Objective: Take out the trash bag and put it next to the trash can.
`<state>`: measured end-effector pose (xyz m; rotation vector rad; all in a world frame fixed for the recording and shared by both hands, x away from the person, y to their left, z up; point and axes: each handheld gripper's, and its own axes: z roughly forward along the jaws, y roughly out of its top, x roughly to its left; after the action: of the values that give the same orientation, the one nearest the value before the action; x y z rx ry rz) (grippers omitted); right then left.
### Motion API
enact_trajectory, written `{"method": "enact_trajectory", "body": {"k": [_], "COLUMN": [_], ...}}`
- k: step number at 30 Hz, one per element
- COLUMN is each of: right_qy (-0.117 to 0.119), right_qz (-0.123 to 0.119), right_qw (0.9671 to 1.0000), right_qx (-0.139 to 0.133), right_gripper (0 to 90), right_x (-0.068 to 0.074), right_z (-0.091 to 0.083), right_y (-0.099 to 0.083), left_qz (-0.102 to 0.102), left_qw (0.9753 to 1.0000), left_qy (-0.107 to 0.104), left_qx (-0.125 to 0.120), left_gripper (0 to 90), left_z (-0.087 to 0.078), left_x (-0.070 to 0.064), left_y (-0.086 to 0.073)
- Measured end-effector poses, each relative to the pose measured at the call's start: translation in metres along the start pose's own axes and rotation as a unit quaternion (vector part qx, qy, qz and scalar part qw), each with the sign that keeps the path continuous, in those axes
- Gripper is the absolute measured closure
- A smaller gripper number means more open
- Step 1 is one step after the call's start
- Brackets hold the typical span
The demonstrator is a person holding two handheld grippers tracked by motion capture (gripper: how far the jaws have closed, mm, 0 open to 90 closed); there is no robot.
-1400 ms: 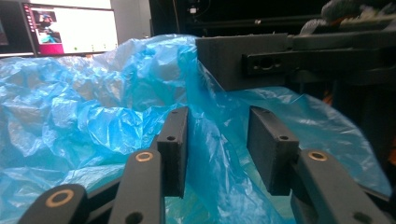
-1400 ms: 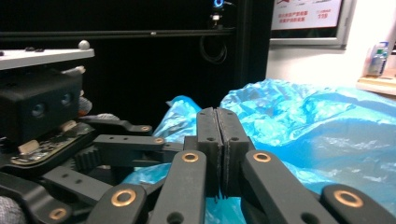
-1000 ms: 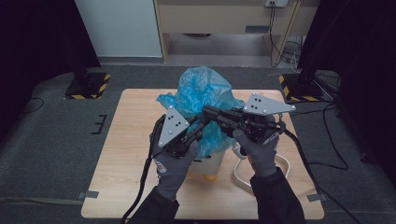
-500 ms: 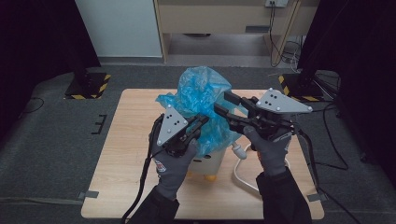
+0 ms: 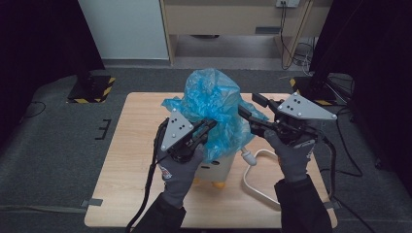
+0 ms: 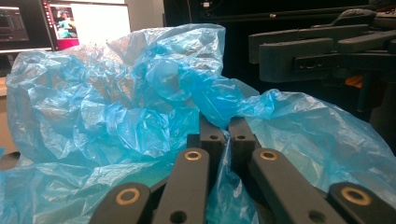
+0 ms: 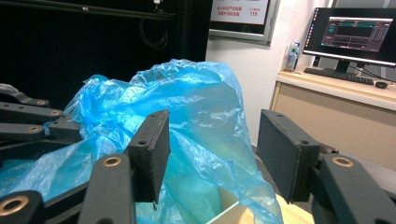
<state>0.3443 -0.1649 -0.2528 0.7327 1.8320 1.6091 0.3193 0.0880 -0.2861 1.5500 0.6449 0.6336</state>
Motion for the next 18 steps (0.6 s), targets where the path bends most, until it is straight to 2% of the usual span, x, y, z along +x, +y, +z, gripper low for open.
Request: {"method": "enact_trajectory", "body": {"k": [9, 12, 14, 18], "right_qy": [-0.007, -0.010, -0.005, -0.012], "right_qz": [-0.006, -0.015, -0.001, 0.008], "right_qw": [1.0000, 0.9998, 1.0000, 0.9999], "right_qx": [-0.002, 0.004, 0.000, 0.003], "right_gripper": [42.2, 41.2, 41.2, 41.2], "right_x": [-0.006, -0.010, -0.015, -0.025], "right_z": [-0.005, -0.008, -0.010, -0.015], "right_y": [0.003, 0.003, 0.000, -0.011], "left_qz": [-0.002, -0.001, -0.001, -0.003], "left_qw": [1.0000, 1.0000, 1.0000, 1.0000], "left_qy": [0.002, 0.002, 0.003, 0.003], "left_qx": [-0.002, -0.003, -0.005, -0.006], "left_gripper": [87.5, 87.5, 87.5, 87.4], "left_z": [-0.001, -0.001, -0.002, -0.001], "left_x": [0.002, 0.003, 0.003, 0.004], "left_y": [0.000, 0.000, 0.000, 0.001]}}
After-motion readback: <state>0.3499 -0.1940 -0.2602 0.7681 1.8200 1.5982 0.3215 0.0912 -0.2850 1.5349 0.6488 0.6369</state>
